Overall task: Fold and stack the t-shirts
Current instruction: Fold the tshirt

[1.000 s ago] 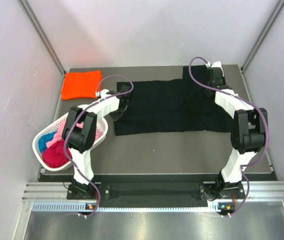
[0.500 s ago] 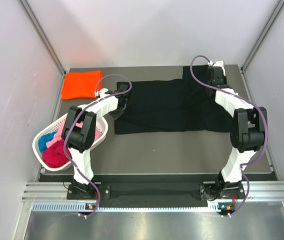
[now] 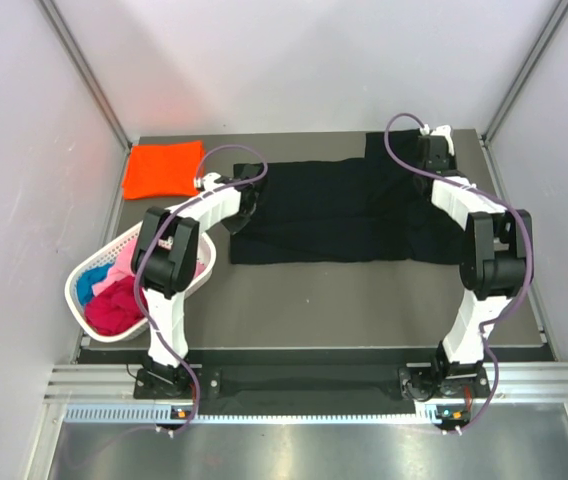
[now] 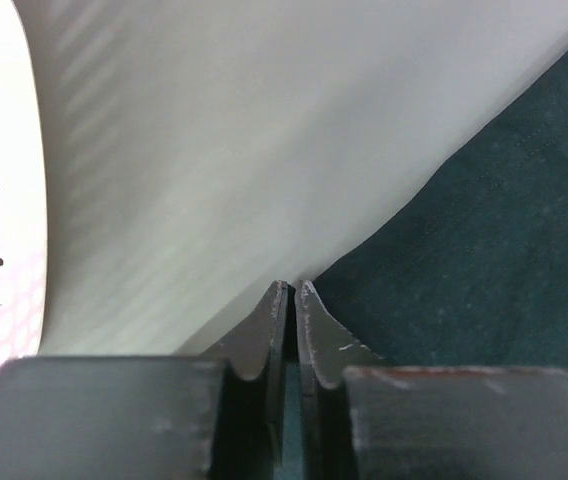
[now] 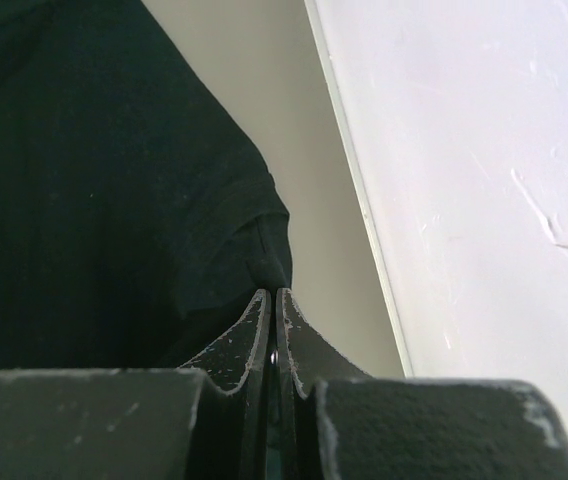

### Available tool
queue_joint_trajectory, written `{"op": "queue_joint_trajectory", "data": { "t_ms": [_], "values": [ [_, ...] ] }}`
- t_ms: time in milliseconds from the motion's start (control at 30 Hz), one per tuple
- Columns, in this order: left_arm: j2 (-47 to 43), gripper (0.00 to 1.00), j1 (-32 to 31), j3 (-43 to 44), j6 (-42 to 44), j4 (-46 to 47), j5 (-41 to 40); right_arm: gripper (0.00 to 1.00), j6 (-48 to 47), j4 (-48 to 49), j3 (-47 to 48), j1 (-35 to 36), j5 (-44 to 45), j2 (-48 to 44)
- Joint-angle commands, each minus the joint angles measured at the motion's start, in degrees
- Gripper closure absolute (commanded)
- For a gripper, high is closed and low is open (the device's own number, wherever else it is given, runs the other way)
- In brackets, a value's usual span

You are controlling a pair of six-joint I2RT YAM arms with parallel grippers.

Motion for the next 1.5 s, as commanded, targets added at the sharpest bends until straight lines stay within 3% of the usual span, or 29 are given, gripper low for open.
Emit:
{"op": "queue_joint_trajectory", "data": {
  "t_ms": [0,67,167,300,367,467,533,600,700,933,1467],
  "values": [
    [1.5,0.85,0.6,4.7,0.5,-3.2,-3.4,1.00,0.9,2.4,3.0,-0.7,0.5,1.0],
    [1.7,0.63,0.6,6.0,1.7,-4.2,-4.0,1.00,1.9,1.4,4.5,-0.6,-0.8,1.5],
    [-0.8,0.51,0.6,7.9,4.2,-5.7,-4.6,0.91,3.8,-5.2,8.4,-0.4,-4.3,2.8],
    [-6.0,0.50,0.2,6.3,12.5,-1.5,0.1,0.71,11.1,-17.9,14.9,-0.5,-7.6,3.8],
    [-8.7,0.53,-0.5,2.8,19.7,1.4,7.3,0.62,15.5,-25.8,17.4,-0.8,-10.8,2.8],
    [-15.2,0.54,-1.9,-5.1,26.6,8.2,17.5,0.58,24.3,-33.5,16.7,-1.4,-15.3,-0.7],
    [-19.7,0.54,-2.7,-8.9,29.0,10.7,21.4,0.57,31.7,-35.5,11.4,-2.6,-17.3,-5.5],
    [-22.6,0.53,-3.6,-13.5,30.6,12.9,25.7,0.57,35.9,-35.9,6.8,-3.8,-22.0,-8.9],
    [-23.5,0.54,-4.4,-17.4,32.2,12.8,26.7,0.58,44.3,-34.1,-2.5,-12.5,-30.0,-15.1],
    [-22.2,0.53,-4.4,-23.6,32.7,14.2,27.1,0.58,50.6,-27.5,-18.4,-23.7,-37.7,-21.8],
    [-13.6,0.50,-4.5,-24.1,30.9,17.6,21.0,0.55,46.2,-17.6,-23.4,-29.9,-35.9,-17.0]
  ]
}}
